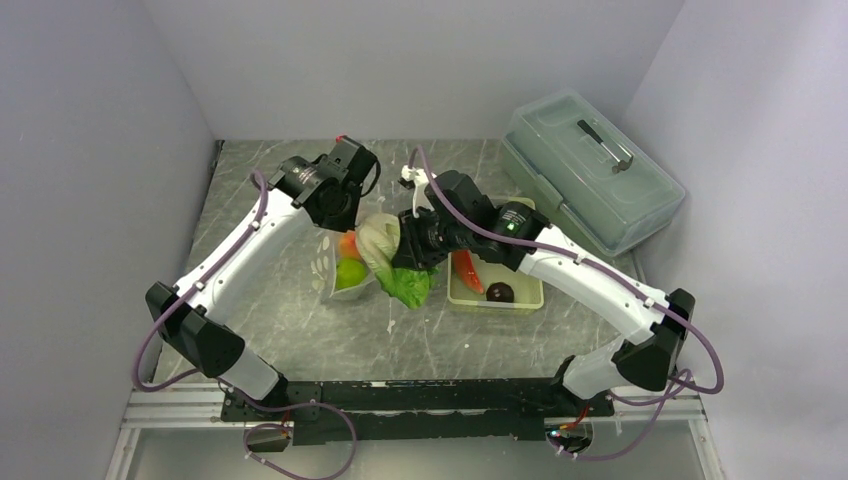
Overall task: Place the food in the zip-top bag and seal the zipper
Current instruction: Place the fake vegetable in the zipper food storage bag.
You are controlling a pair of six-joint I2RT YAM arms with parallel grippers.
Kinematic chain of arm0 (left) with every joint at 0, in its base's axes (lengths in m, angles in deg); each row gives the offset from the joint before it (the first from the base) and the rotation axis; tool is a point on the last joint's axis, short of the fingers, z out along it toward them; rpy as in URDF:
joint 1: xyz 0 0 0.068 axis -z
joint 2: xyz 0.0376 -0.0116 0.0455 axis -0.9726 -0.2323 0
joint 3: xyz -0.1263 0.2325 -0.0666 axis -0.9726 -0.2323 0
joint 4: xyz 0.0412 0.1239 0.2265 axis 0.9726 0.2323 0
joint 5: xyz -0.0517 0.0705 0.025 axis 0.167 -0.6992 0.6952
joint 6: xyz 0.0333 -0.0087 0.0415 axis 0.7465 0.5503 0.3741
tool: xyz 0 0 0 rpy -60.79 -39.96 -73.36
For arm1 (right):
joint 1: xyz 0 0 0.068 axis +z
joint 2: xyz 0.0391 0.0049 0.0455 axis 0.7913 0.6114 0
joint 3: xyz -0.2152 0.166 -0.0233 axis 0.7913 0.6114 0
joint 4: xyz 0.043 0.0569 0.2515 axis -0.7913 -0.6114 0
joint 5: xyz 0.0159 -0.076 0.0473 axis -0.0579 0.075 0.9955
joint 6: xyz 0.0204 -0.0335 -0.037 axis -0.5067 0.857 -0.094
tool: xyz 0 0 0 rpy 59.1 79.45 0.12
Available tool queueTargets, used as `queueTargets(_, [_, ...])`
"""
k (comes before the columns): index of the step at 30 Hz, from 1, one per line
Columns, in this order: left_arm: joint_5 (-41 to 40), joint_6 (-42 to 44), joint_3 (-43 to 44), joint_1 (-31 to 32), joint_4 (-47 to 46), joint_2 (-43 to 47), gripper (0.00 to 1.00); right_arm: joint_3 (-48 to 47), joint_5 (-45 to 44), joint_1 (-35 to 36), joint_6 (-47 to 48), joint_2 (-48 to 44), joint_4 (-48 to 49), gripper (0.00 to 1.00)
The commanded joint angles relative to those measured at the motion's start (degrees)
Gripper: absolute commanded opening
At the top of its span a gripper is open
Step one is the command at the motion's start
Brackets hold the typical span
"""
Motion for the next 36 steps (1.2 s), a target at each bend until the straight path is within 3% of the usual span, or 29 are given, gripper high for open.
queueTargets(1, [-1.27, -3.47, -0.32, 2.61, -1.6, 2.82, 0.0, -2.26, -1.28, 0.56, -1.1, 1.5, 1.64, 0.0])
queueTargets(21, [-2.1, -5.6, -3.1, 5.07, -2.54, 5.39, 0.0, 6.31, -1.41, 0.64, -3.03, 1.84, 6.04, 0.0])
queueTargets(36, [-1.23, -7.09, -4.5, 10.1, -4.03, 5.73, 0.0, 2.6, -2.15, 0.59, -3.36, 9.07, -0.71, 0.0])
